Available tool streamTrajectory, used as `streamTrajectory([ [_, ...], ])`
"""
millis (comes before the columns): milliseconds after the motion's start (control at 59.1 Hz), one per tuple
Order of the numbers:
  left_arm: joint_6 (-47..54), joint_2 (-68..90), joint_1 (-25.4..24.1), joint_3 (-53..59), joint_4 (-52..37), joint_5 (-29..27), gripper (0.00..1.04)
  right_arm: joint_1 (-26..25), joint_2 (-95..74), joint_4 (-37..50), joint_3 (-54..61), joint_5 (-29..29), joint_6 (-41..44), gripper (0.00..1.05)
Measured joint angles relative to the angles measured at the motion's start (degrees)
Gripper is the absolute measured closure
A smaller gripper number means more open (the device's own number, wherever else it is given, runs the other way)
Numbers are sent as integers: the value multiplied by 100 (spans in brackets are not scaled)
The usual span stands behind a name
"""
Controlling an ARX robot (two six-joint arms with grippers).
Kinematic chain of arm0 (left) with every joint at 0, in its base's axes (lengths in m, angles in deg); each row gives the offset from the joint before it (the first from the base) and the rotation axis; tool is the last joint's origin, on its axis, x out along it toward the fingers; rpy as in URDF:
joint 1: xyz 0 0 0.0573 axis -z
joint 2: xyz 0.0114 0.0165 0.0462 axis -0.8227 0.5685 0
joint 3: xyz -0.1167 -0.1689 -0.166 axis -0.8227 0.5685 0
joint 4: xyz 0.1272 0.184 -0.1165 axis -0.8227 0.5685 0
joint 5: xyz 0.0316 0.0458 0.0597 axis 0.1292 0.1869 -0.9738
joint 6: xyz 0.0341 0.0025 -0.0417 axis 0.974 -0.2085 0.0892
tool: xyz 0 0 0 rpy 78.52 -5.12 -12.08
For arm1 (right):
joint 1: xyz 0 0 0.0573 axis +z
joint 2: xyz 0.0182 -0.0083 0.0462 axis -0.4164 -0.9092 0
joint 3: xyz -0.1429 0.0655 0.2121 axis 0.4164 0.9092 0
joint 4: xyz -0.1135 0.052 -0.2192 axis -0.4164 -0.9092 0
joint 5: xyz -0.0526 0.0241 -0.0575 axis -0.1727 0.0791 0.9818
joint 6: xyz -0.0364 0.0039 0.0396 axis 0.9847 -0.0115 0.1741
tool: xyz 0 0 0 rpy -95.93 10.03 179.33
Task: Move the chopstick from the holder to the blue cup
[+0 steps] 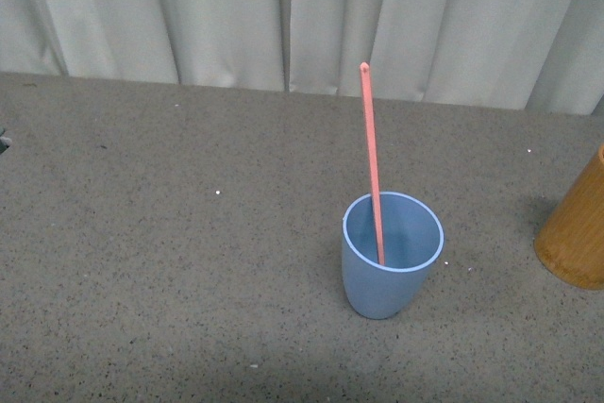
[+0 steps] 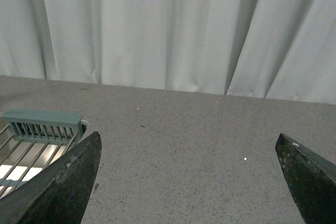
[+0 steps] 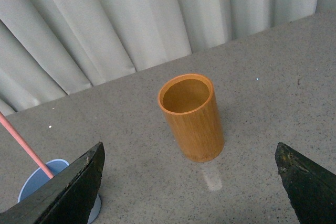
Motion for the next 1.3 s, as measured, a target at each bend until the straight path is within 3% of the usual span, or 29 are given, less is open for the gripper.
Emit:
streamTrajectory([
  [1302, 0, 0, 0, 0, 0, 0, 7, 0, 0, 0, 0, 0, 0, 10],
])
